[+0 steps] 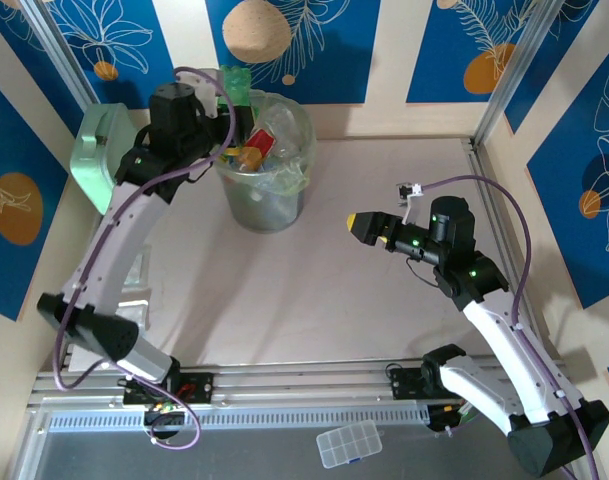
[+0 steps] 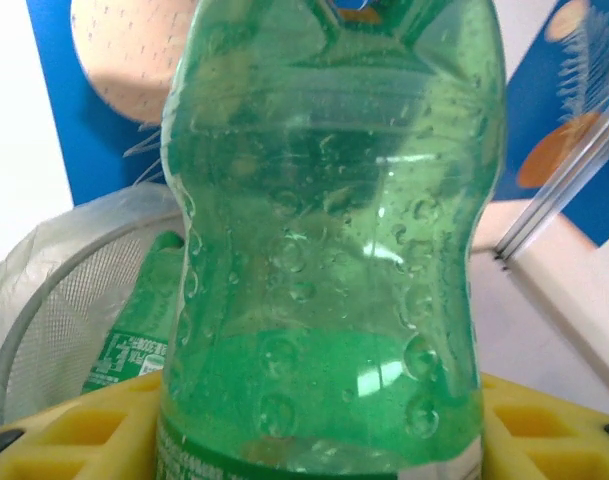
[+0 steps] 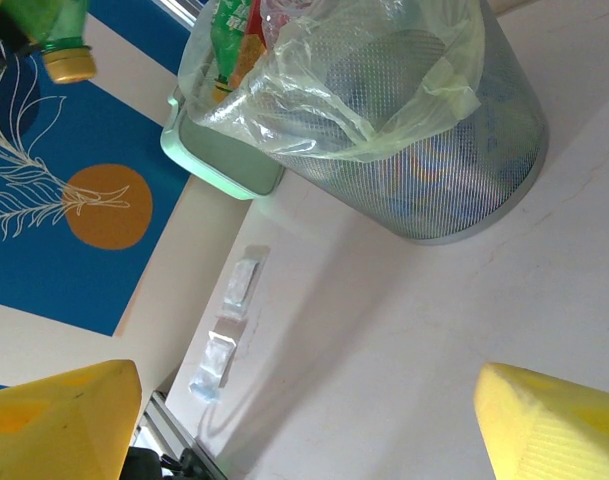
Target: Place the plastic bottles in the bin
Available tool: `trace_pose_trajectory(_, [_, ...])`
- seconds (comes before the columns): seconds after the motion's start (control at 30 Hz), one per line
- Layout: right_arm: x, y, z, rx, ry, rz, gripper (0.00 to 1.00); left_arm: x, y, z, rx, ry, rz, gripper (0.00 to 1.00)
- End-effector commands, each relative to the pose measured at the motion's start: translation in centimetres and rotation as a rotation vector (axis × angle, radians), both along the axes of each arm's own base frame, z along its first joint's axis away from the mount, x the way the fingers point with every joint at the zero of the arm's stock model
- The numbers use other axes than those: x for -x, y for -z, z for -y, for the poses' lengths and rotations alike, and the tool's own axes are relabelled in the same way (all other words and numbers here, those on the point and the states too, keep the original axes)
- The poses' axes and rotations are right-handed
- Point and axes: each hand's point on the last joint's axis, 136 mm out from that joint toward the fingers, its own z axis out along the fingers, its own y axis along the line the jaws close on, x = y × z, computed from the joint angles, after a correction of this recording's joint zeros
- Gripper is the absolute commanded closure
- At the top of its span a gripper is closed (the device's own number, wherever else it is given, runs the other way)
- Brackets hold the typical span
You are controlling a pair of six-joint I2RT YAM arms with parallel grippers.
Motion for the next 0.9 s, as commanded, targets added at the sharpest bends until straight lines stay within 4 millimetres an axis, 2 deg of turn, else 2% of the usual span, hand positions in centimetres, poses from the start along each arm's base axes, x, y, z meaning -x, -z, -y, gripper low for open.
trace_pose_trajectory(0.0, [-0.3,-0.8,0.1,0.014,0.004,0.021,0.13,-2.1,1.3,-2.6,-0.032,-0.09,-0.084,0.57])
trace_pose_trajectory(0.1, [-0.3,-0.7,-0.1,0.008,-0.007,0.016,0.13,-4.4,1.8,-5.2,0.016,-0.162,-0.133,0.56])
trace_pose_trajectory(0.23, [-0.4,-0.3,-0.2,0.009,-0.01,0.004,0.13,-6.7,2.3,-6.8,-0.018,-0.219,-0.145,0.56])
trace_pose_trajectory(0.43, [-0.6,-0.3,-0.3,0.018,-0.013,-0.003,0.13,-9.9,4.6,-8.3,-0.123,-0.271,-0.154,0.55])
trace_pose_trajectory(0.53, [-0.7,0.0,-0.3,0.022,-0.012,-0.01,0.13,-11.1,5.4,-7.8,-0.132,-0.243,-0.155,0.55])
trace_pose_trajectory(0.63, [-0.8,0.2,-0.4,0.021,-0.011,-0.017,0.13,-11.9,7.4,-7.2,-0.142,-0.214,-0.19,0.53])
trace_pose_trajectory(0.73, [-0.9,0.1,-0.4,0.019,-0.012,-0.014,0.13,-12.1,8.9,-7.4,-0.176,-0.219,-0.218,0.48])
trace_pose_trajectory(0.87, [-1.0,0.2,-0.5,0.022,-0.011,-0.018,0.13,-11.8,9.4,-7.2,-0.195,-0.193,-0.231,0.4])
